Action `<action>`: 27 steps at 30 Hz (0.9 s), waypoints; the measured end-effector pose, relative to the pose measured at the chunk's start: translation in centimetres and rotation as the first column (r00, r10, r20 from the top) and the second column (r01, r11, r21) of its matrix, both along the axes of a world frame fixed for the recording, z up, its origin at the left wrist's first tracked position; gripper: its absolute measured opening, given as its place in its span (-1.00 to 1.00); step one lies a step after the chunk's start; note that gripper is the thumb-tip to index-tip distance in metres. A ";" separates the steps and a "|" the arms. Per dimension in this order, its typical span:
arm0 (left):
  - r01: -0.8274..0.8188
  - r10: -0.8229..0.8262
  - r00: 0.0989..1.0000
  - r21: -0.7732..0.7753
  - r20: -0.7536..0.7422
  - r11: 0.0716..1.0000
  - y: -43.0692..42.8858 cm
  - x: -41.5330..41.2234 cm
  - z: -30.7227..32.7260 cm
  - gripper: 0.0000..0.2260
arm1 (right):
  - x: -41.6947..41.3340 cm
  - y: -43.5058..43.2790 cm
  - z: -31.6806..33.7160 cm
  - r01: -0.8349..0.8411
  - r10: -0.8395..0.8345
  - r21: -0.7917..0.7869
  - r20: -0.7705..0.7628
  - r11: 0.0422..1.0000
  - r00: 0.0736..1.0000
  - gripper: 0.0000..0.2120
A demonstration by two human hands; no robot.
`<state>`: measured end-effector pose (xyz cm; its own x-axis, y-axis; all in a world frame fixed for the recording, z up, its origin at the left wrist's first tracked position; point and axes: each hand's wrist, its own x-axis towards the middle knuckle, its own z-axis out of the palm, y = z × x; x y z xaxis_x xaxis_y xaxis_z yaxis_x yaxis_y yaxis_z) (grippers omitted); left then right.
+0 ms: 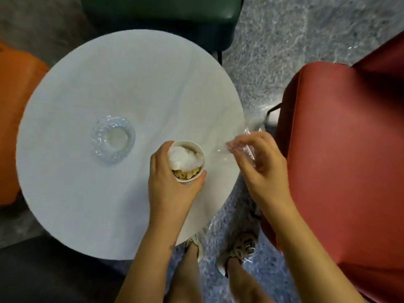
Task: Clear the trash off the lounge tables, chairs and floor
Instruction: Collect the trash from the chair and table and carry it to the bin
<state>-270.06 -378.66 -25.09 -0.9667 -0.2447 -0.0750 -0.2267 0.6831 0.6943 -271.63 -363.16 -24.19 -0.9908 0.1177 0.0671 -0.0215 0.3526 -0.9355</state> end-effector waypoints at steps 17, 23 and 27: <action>0.030 -0.012 0.997 0.238 -0.077 0.971 -11.2 -0.3 -3.8 -0.14 | -1.3 -16.4 -1.6 -0.201 0.224 0.468 0.006 0.860 0.974 -0.86; 0.030 0.014 0.991 0.327 -0.132 0.945 -12.2 0.7 -4.2 -0.25 | -1.5 -16.5 -0.5 -0.493 0.441 0.440 0.221 0.751 0.870 -0.78; 0.051 -0.007 0.986 0.267 -0.166 0.962 -12.1 0.9 -4.4 -0.32 | -1.0 -16.5 -0.7 -0.379 0.409 0.710 0.140 0.593 0.902 -0.77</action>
<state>-269.15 -390.80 -29.47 -0.9777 -0.2085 0.0235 -0.0791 0.4699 0.8792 -272.67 -379.70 -24.88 -0.9242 -0.3817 -0.0086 -0.3469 0.8491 -0.3984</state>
